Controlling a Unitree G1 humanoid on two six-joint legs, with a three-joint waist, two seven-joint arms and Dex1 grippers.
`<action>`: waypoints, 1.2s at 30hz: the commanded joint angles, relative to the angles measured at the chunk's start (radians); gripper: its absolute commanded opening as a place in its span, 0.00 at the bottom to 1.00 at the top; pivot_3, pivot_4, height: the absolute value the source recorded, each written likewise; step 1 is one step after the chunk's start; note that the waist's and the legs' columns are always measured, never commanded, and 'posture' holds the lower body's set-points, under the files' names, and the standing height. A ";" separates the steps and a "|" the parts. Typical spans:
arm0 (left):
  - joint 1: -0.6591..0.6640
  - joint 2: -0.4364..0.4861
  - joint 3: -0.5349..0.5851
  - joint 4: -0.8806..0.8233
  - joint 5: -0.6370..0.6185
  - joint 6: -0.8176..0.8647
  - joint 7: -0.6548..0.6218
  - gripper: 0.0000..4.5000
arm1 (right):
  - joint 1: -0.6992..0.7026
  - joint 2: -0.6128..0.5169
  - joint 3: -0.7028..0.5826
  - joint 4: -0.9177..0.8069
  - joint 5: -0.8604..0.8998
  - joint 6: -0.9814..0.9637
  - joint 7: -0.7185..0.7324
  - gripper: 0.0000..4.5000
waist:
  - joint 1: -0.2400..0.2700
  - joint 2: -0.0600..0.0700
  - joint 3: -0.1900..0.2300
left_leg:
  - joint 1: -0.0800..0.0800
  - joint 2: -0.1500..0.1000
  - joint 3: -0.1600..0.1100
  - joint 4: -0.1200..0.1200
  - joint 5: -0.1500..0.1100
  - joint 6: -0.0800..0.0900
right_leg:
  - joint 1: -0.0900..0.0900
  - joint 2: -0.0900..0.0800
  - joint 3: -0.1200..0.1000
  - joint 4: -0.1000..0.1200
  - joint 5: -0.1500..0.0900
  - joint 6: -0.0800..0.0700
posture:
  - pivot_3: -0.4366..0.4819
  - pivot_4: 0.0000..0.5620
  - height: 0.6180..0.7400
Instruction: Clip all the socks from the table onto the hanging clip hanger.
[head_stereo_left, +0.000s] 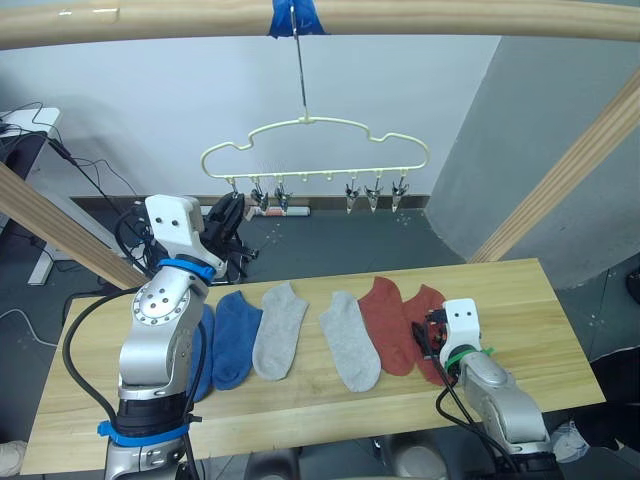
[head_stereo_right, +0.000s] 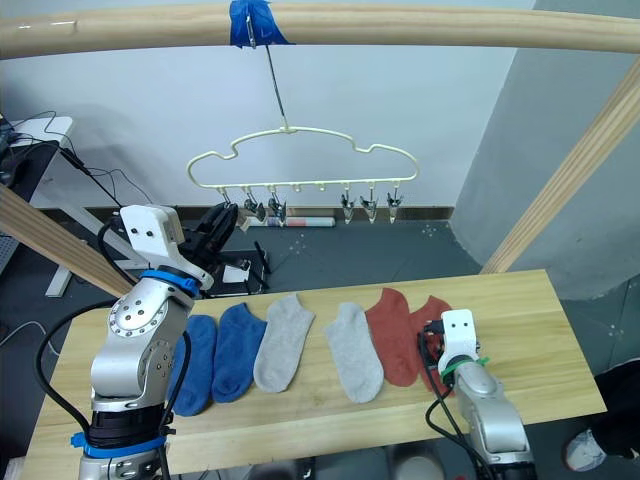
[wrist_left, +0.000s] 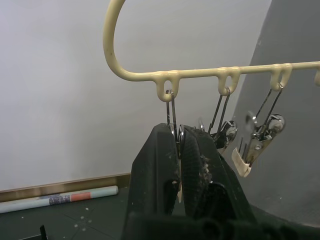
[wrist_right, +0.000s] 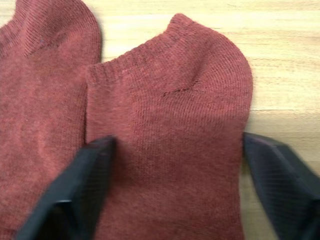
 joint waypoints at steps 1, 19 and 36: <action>-0.010 0.010 0.021 -0.060 -0.030 -0.007 -0.014 0.01 | 0.022 0.003 -0.018 0.029 -0.001 0.023 -0.006 0.58 | 0.000 0.000 0.000 | 0.000 0.000 0.000 0.000 0.000 0.000 | 0.000 0.000 0.000 0.000 0.000 0.000 | 0.27 0.50 1.00; -0.018 0.092 0.120 -0.166 -0.350 0.269 -0.096 0.01 | -0.073 -0.252 0.227 -0.302 -0.064 -0.162 0.311 0.00 | -0.002 -0.001 0.015 | 0.000 0.001 0.000 0.000 0.000 0.000 | -0.001 0.001 0.000 0.000 0.000 0.001 | 0.28 0.51 1.00; -0.051 0.106 0.127 -0.208 -0.468 0.377 -0.036 0.01 | -0.452 0.056 0.517 0.004 -0.144 -0.347 0.386 0.00 | 0.019 -0.004 0.019 | -0.008 0.000 -0.005 0.001 0.000 -0.001 | -0.006 -0.005 -0.004 -0.001 0.001 0.000 | 0.30 0.52 1.00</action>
